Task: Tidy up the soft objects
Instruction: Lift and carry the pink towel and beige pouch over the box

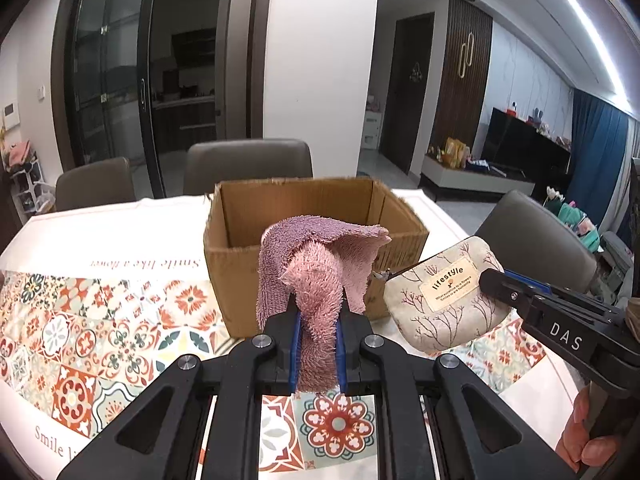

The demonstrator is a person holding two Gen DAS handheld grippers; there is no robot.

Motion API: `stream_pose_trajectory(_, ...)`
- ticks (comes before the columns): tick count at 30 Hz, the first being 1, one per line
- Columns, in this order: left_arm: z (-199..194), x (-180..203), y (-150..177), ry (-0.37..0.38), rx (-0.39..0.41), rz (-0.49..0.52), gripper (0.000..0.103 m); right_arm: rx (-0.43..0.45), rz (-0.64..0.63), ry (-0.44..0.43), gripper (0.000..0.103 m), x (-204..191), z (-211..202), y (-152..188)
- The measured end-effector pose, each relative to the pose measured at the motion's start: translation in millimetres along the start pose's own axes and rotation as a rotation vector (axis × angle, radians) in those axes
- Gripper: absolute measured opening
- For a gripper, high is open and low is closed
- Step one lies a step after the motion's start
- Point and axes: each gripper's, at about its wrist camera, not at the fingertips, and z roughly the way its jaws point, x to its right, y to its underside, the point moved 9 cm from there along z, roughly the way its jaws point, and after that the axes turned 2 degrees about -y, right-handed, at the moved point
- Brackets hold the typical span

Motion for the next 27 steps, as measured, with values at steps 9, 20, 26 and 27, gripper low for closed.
stream_pose_trajectory(9,-14.5,-6.9,-24.7,-0.012,0.063,0.001,0.015,0.081,-0.018,-0.019,0.016,-12.8,-19.9,-28.8)
stream_pose_trajectory(20,-22.4,-15.7,-55.0,-0.032,0.127,0.014,0.015,0.17,-0.048,-0.048,0.016,-30.3,-33.6,-66.5)
stream_pose_trajectory(26,-20.0,-20.0,-68.3,-0.041,0.146,0.014,0.015,0.208,-0.074,-0.057,0.016,-40.4,-32.9,-85.6)
stream_pose_trajectory(27,-18.8,-20.8,-70.2,-0.041,0.147,0.014,0.015,0.213,-0.078,-0.057,0.016,-41.4,-31.8,-87.2)
